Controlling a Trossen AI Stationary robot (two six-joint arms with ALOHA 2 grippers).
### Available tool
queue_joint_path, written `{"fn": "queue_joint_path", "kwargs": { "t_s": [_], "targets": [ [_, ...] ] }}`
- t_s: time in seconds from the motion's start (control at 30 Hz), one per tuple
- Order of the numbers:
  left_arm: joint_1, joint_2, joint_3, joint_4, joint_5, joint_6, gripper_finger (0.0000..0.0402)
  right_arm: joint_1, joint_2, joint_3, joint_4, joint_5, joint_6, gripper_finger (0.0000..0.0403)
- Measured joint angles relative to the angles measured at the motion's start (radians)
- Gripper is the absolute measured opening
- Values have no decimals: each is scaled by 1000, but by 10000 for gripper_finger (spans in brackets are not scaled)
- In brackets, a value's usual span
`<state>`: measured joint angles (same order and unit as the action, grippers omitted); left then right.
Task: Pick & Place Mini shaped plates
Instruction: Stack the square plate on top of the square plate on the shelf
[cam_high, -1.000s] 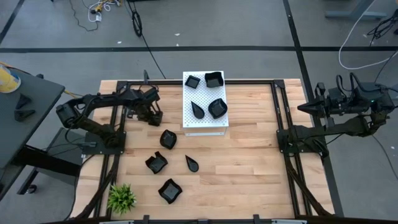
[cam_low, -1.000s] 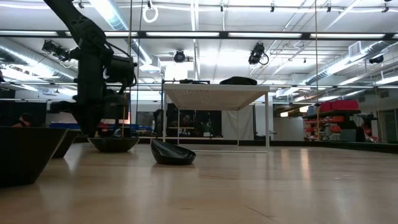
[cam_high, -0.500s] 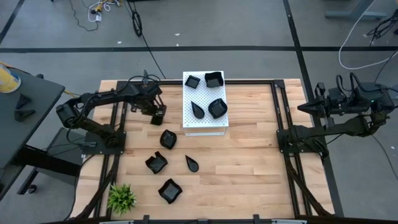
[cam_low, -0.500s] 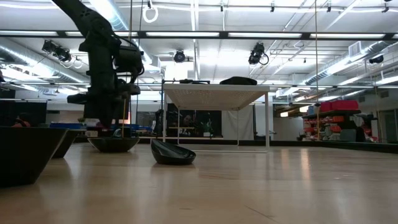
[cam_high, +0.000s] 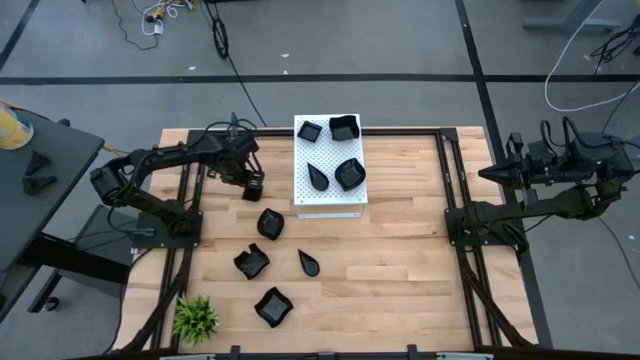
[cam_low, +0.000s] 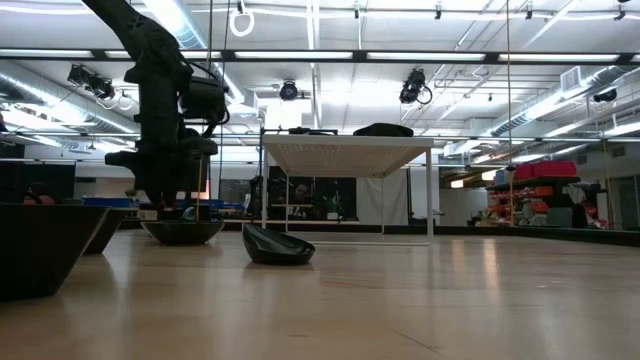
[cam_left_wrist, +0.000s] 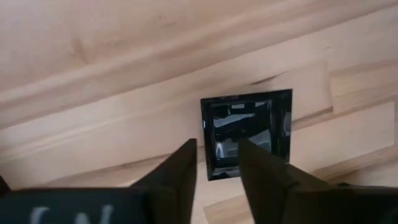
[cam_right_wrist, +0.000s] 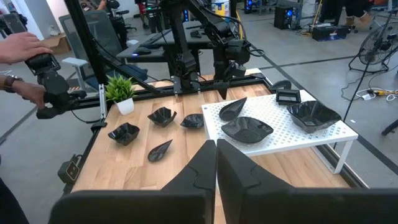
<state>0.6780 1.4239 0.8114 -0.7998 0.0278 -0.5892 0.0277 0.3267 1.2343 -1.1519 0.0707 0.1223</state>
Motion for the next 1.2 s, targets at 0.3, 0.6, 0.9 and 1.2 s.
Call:
{"fn": "queue_joint_path", "kwargs": {
  "t_s": [0.3, 0.6, 0.9, 1.2],
  "targets": [
    [6, 1, -108, 84, 36, -6, 192, 0, 0, 0, 0, 0, 0, 19],
    [6, 1, -157, 155, 57, -32, 196, 0, 0, 0, 0, 0, 0, 19],
    [6, 1, -158, 191, 75, -43, 129, 0, 0, 0, 0, 0, 0, 19],
    [2, 2, -158, 184, 64, -79, 78, 0, 0, 0, 0, 0, 0, 19]
  ]
}}
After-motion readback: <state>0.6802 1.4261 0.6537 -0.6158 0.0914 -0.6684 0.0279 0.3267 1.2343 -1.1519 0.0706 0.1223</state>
